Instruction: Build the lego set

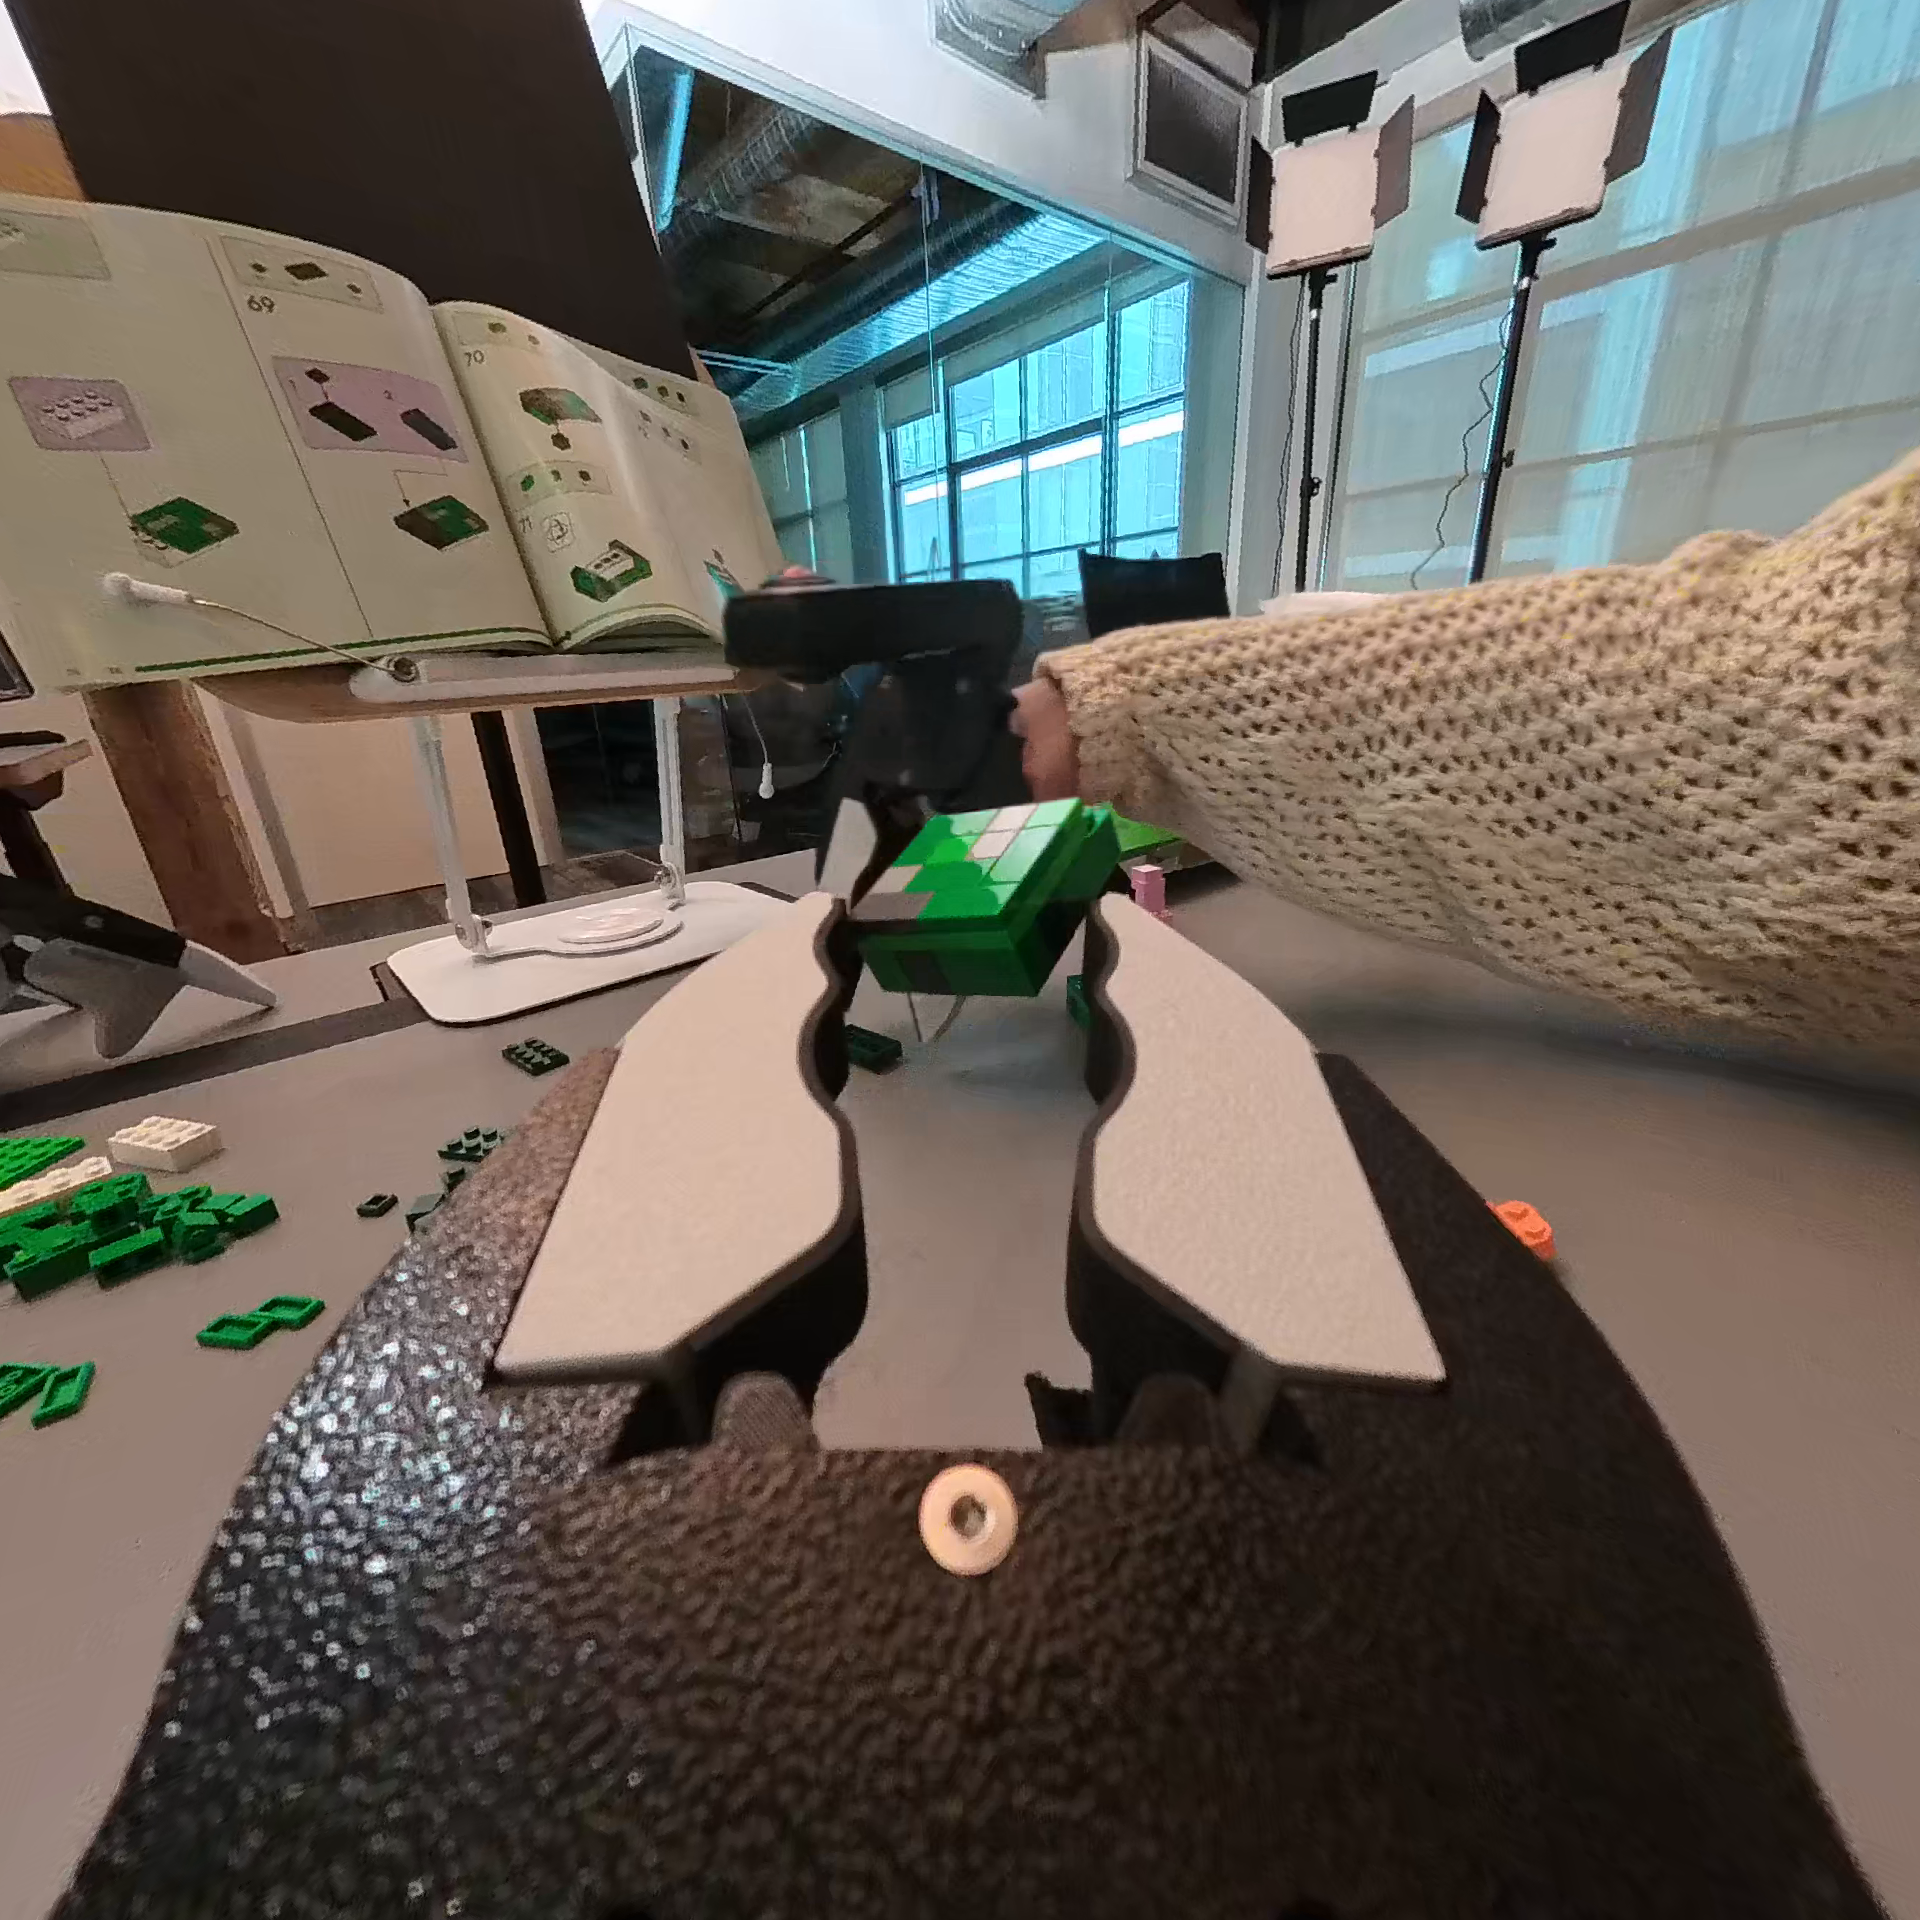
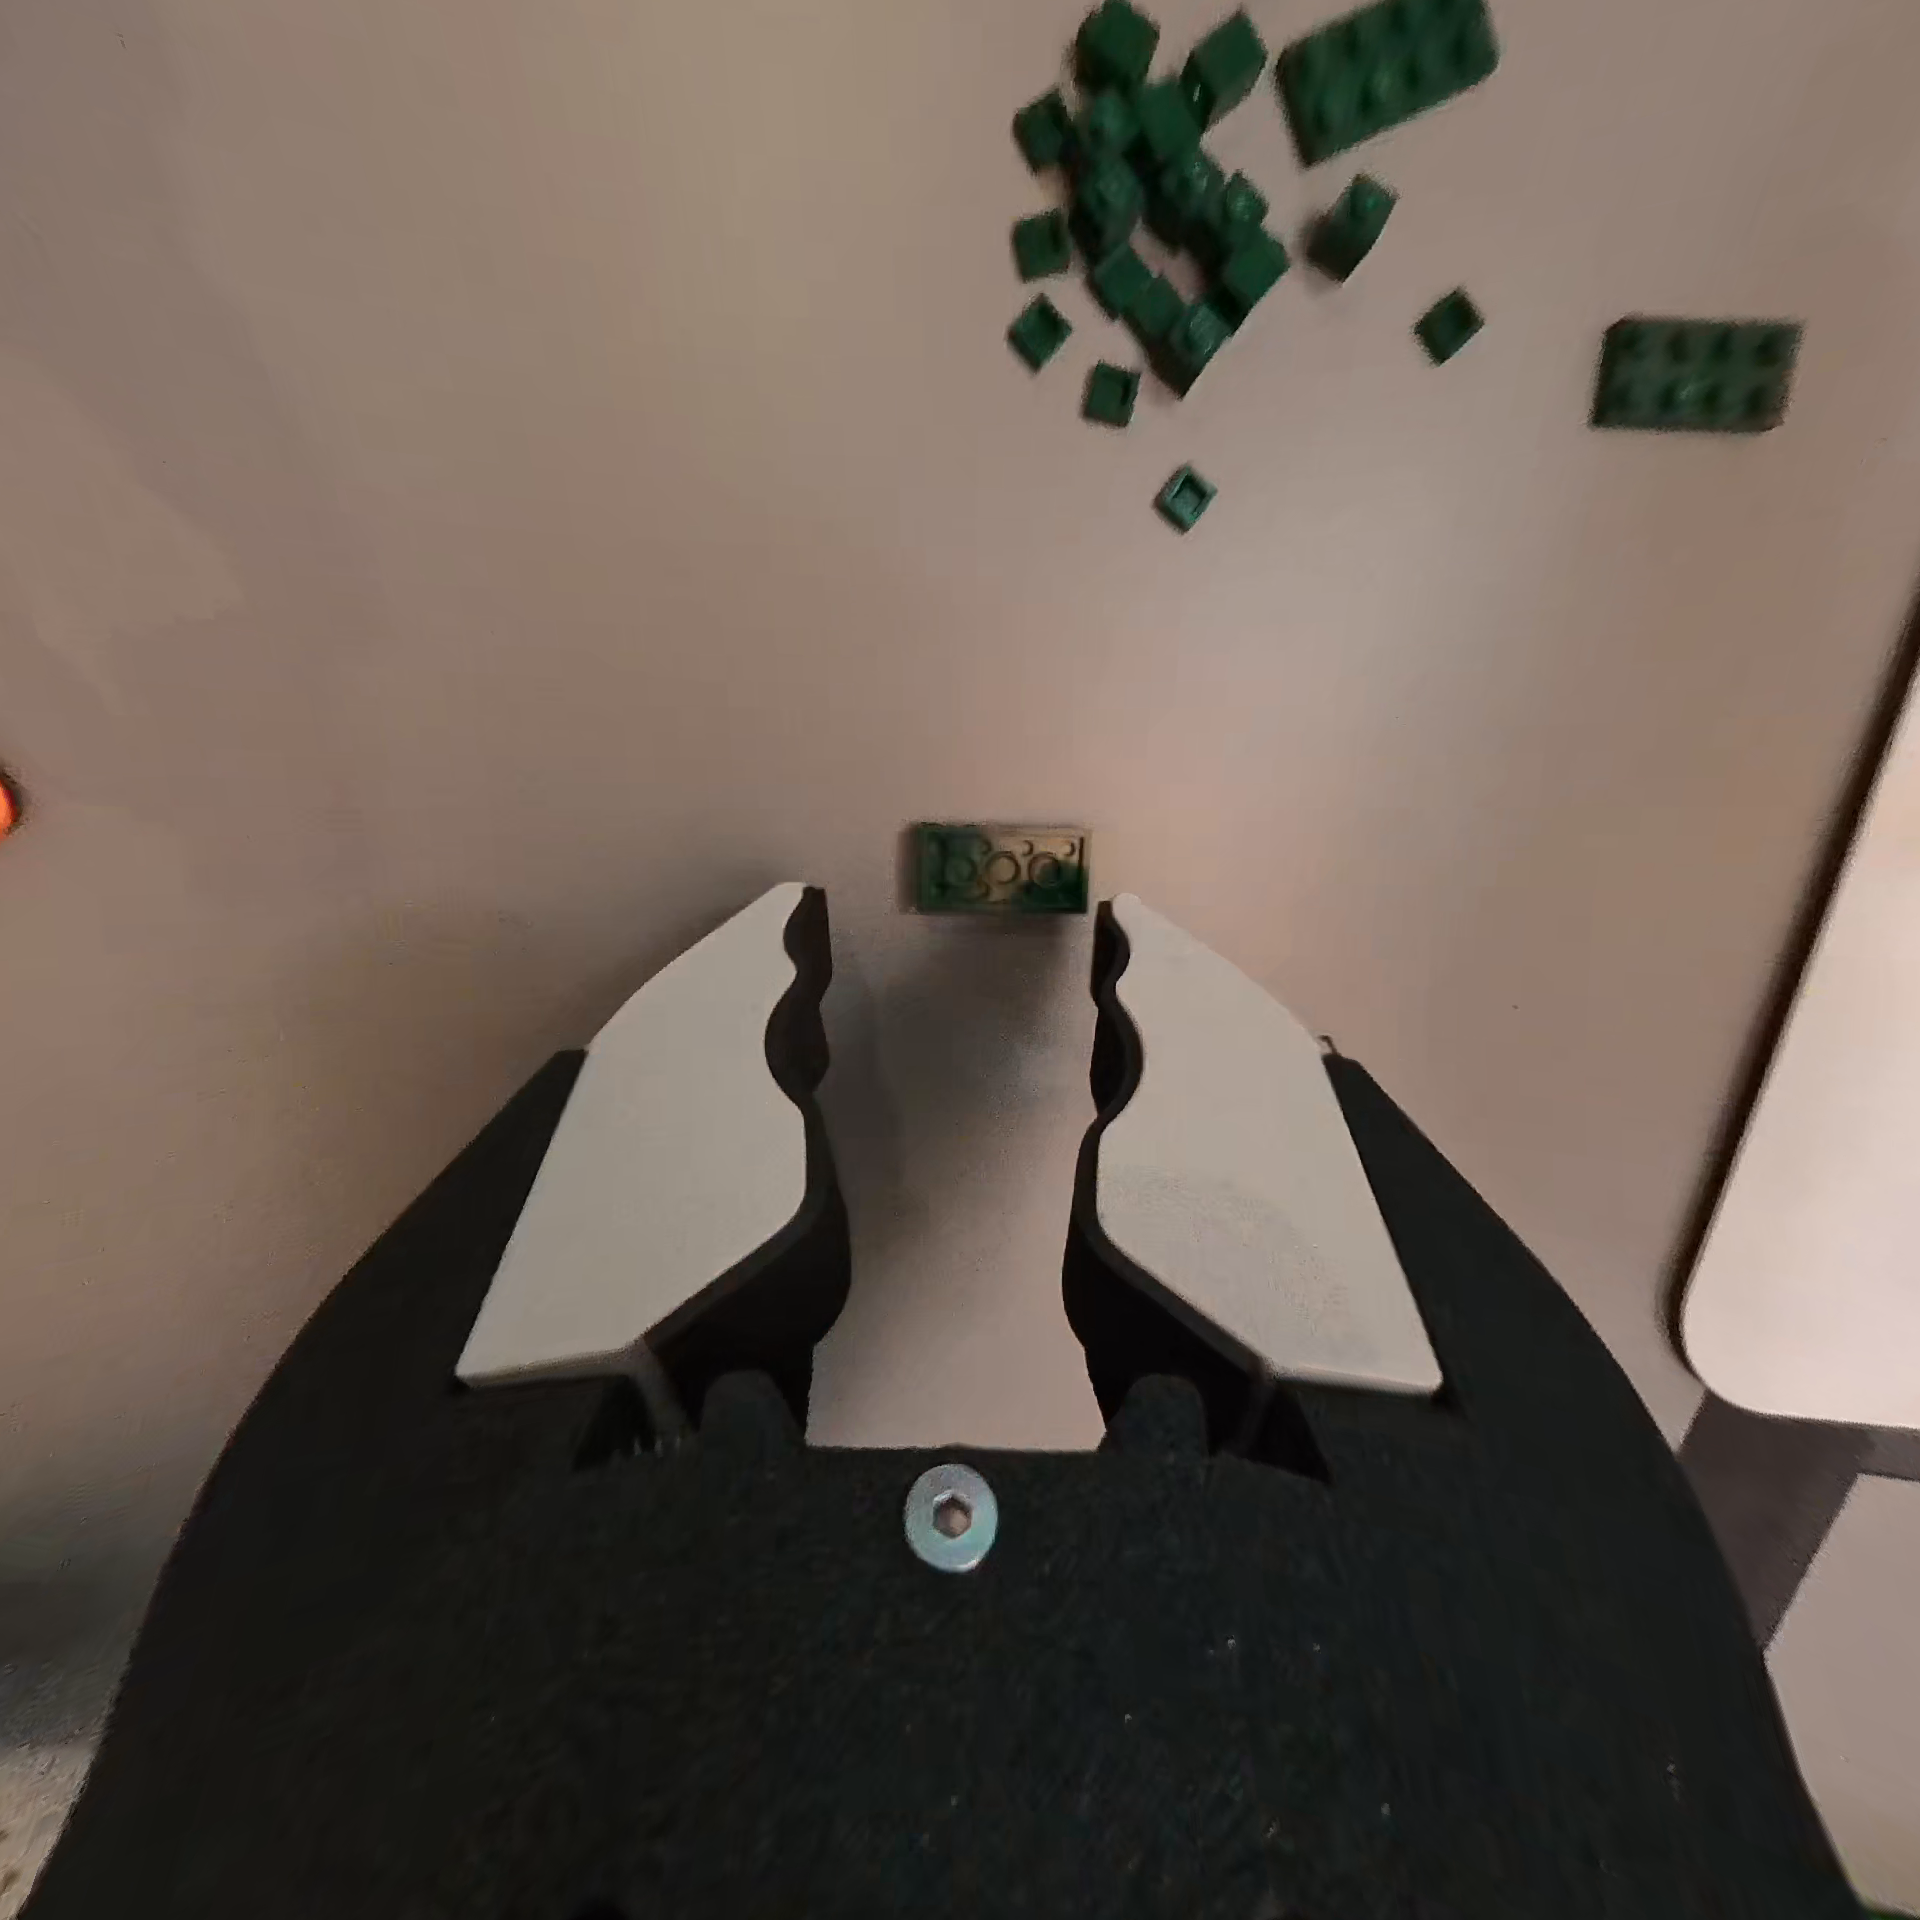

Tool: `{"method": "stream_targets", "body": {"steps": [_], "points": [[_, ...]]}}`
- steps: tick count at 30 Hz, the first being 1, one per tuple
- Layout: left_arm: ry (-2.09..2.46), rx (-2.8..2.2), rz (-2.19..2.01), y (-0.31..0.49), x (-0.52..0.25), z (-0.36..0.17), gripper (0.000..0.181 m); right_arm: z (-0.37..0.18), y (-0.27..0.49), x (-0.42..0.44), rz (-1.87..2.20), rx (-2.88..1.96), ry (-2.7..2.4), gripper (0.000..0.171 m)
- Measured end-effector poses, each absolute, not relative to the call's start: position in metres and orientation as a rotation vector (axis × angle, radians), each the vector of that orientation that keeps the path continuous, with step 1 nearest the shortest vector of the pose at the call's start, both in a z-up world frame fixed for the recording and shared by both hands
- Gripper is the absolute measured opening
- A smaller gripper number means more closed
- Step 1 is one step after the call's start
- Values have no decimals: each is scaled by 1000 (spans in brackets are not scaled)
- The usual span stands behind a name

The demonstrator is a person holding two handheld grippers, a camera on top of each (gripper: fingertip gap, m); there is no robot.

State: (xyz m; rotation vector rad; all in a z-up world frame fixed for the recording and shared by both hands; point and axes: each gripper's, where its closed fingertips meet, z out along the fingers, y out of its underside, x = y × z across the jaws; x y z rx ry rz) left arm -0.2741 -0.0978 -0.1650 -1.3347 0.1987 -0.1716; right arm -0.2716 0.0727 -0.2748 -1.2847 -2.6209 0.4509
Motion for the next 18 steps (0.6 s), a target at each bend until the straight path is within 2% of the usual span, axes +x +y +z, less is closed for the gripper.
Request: {"method": "stream_targets", "body": {"steps": [5, 8, 12, 18], "points": [[202, -1339, -155, -97, -274, -166, 43, -283, 77, -278, 358, -1282, -2705, 44], [202, -1352, -114, -97, -275, -167, 43, -288, 79, -275, 304, -1273, -2736, 33], [199, -1401, -38, -96, -278, -172, 43, -285, 76, -272, 335, -1249, -2685, 33], [250, -1433, 49, -94, -273, -178, 44, -236, 47, -259, 591, -1112, -2332, 33]]}}
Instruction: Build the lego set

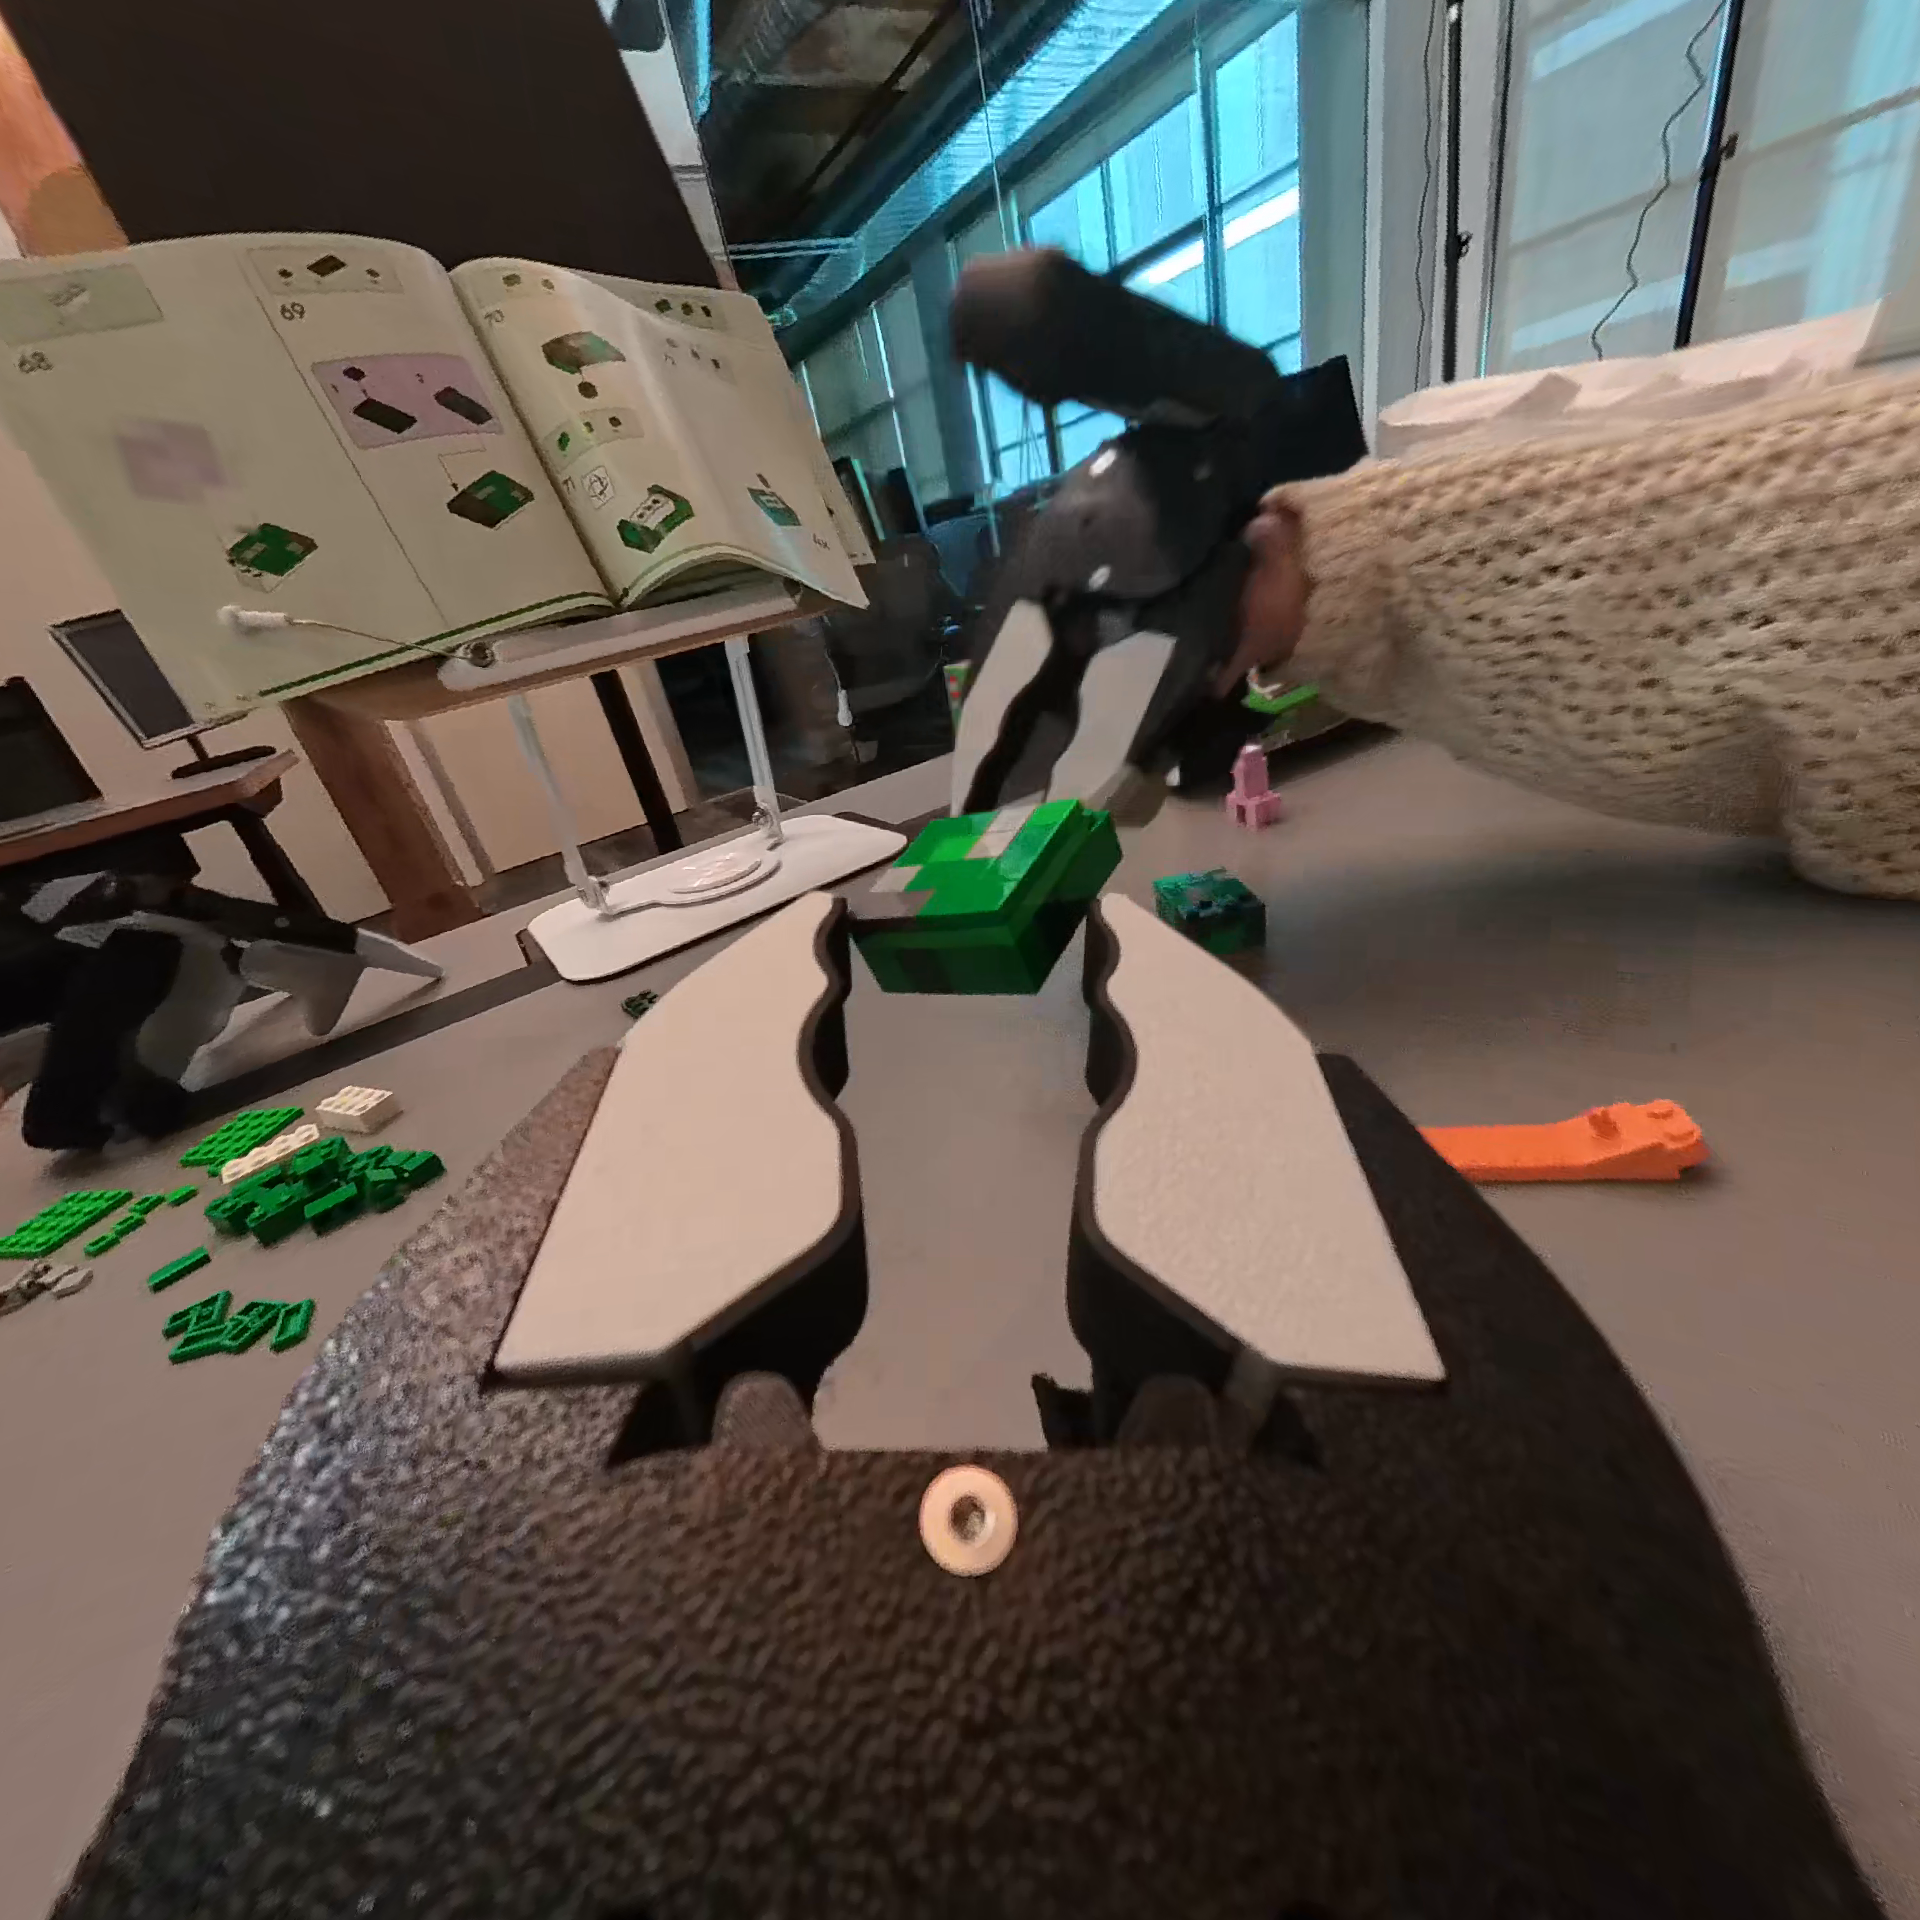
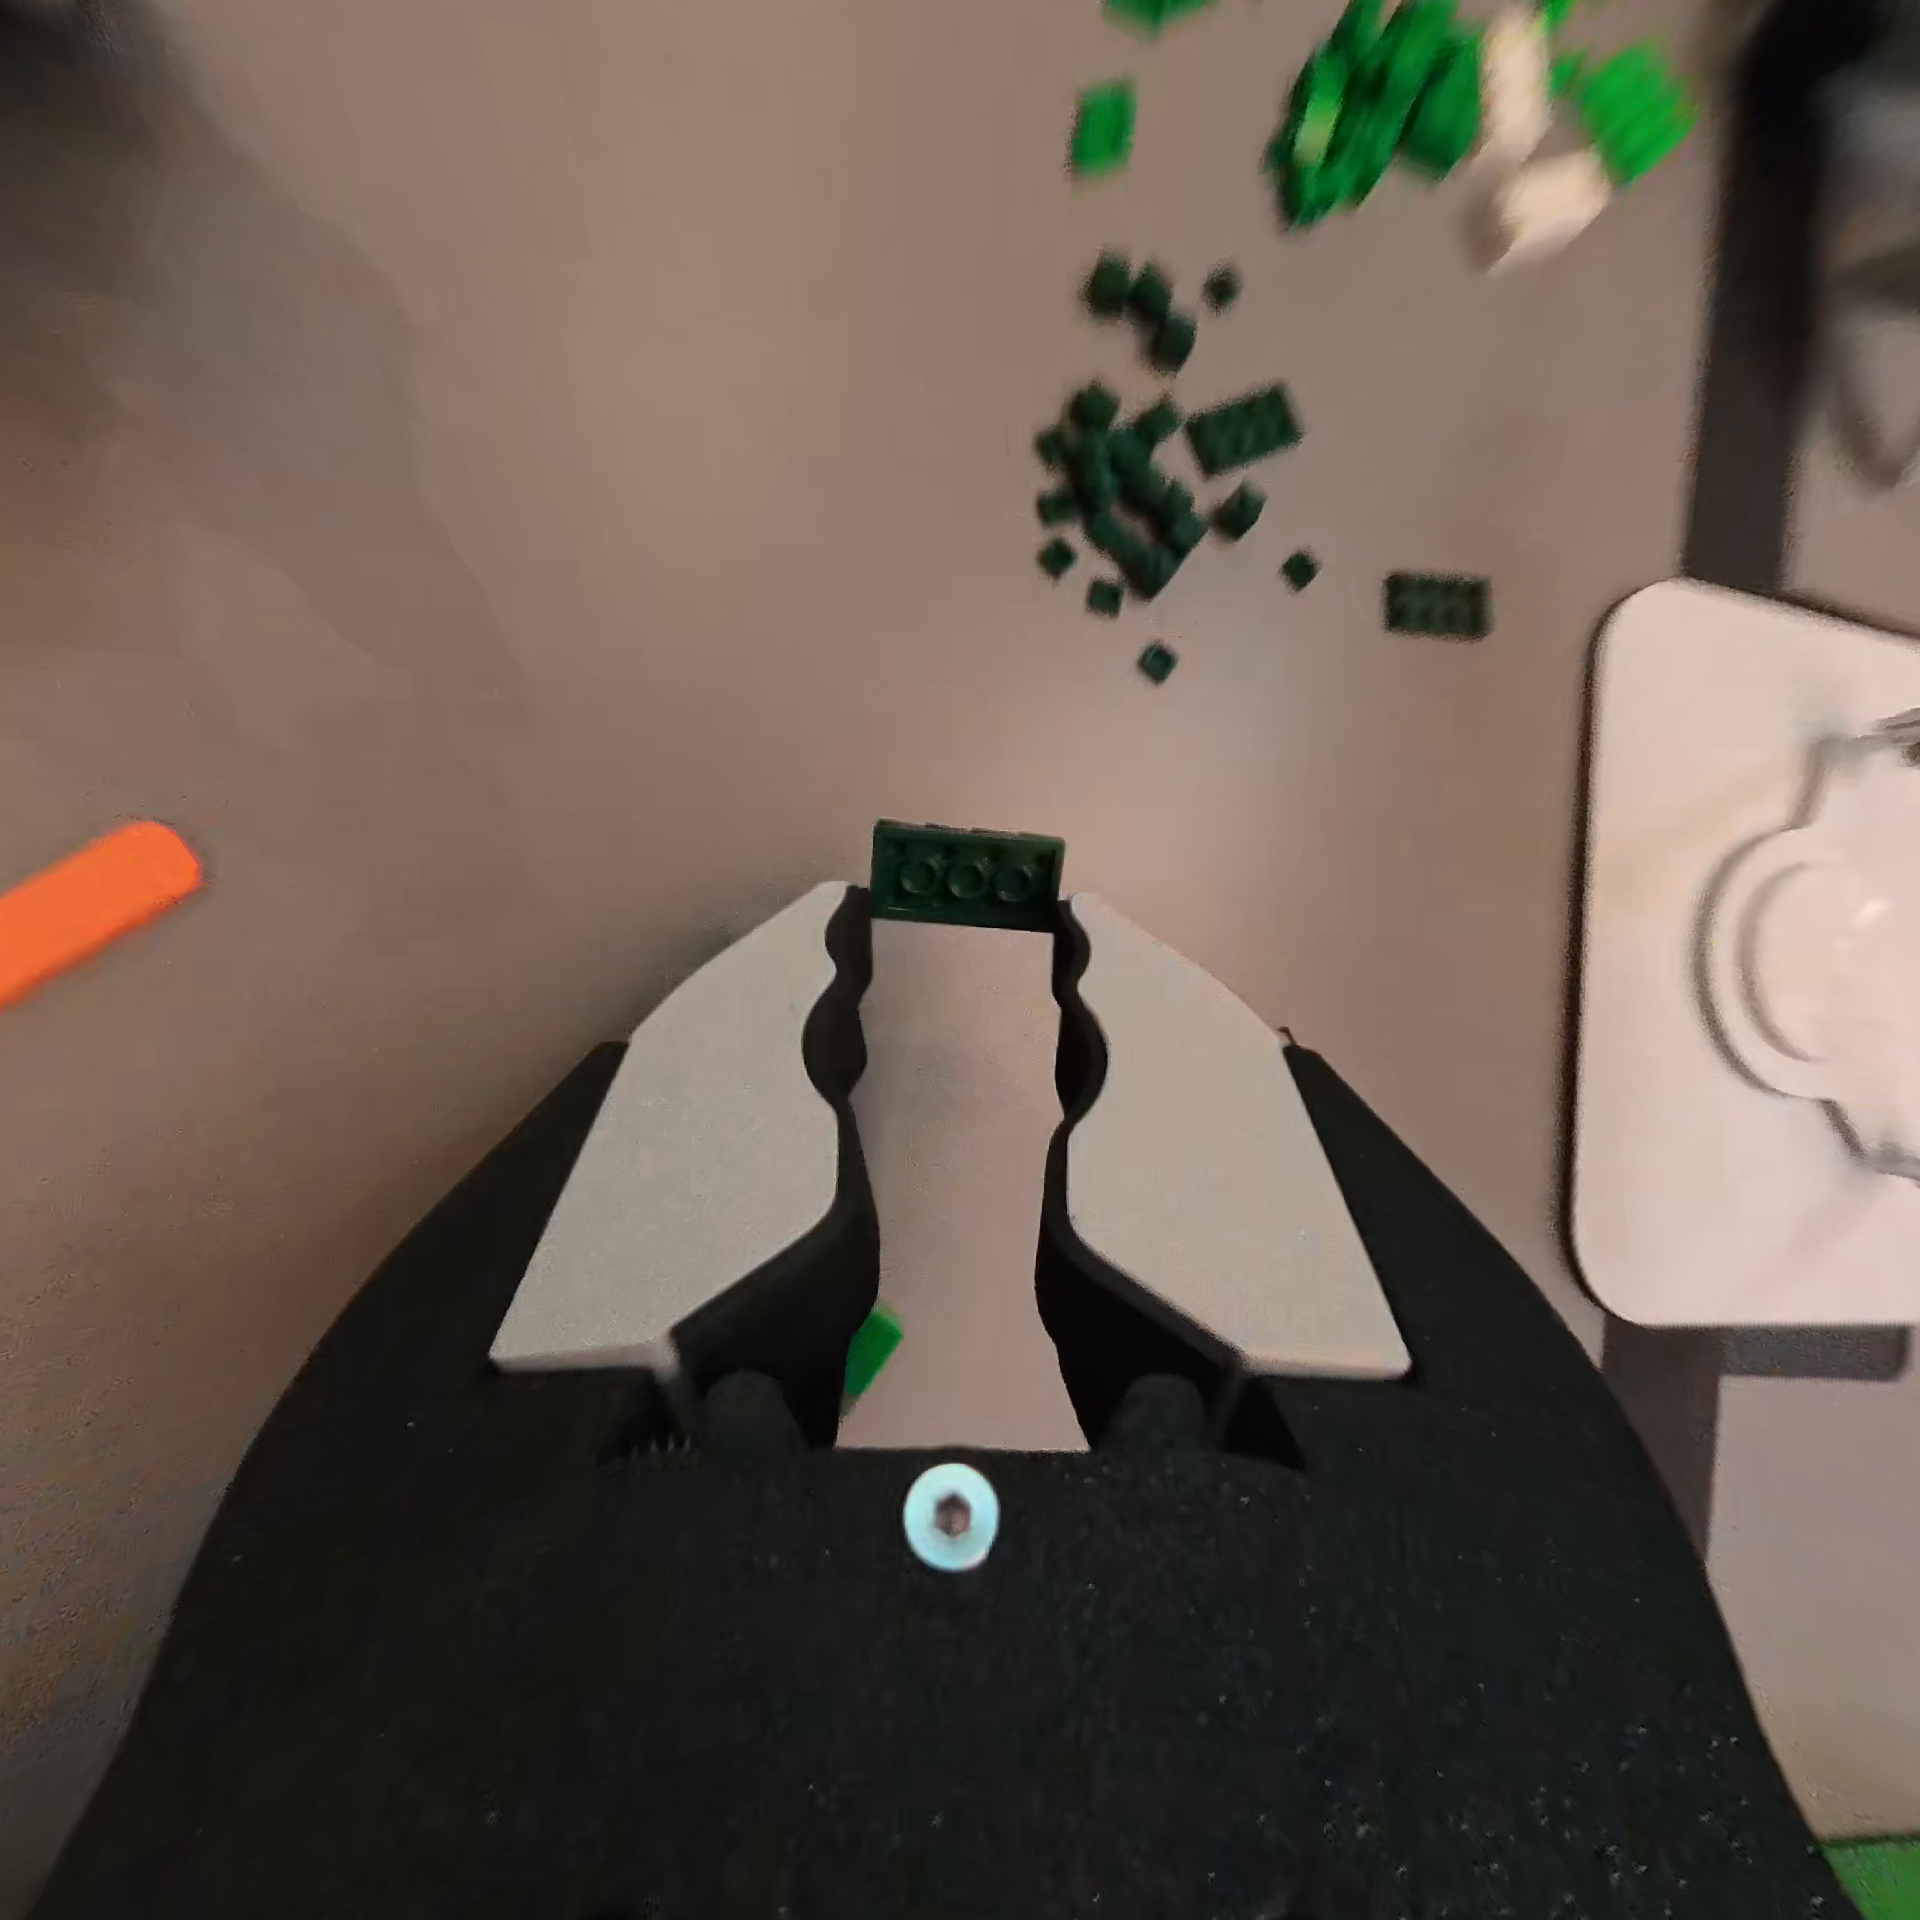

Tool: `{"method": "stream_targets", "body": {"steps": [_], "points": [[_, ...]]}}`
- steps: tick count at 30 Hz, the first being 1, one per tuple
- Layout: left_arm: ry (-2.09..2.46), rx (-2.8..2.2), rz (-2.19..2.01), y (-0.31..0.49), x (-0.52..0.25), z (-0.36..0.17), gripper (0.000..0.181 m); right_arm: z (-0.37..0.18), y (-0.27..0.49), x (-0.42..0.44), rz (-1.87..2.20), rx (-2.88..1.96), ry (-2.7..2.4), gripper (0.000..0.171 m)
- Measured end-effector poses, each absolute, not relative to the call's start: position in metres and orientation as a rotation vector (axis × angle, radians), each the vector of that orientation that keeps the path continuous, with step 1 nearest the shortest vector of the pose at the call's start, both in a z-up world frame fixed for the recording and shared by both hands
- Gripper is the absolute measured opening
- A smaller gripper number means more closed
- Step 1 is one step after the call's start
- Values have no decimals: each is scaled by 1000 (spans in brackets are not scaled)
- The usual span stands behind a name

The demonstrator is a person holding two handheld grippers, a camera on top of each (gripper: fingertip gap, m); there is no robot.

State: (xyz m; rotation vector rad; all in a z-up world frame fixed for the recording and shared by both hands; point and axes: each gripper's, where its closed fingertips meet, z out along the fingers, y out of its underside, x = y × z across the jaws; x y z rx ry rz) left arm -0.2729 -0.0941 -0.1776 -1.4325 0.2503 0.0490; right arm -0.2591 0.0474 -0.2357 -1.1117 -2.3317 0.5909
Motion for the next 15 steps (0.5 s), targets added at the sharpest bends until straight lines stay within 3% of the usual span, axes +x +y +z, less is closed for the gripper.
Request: {"method": "stream_targets", "body": {"steps": [5, 15], "points": [[308, -1449, 95, -92, -262, -182, 44, -191, 10, -215, 821, -971, -1944, 33], [280, -1380, -141, -91, -221, -167, 43, -162, -67, -162, 1250, -975, -1527, 33]]}}
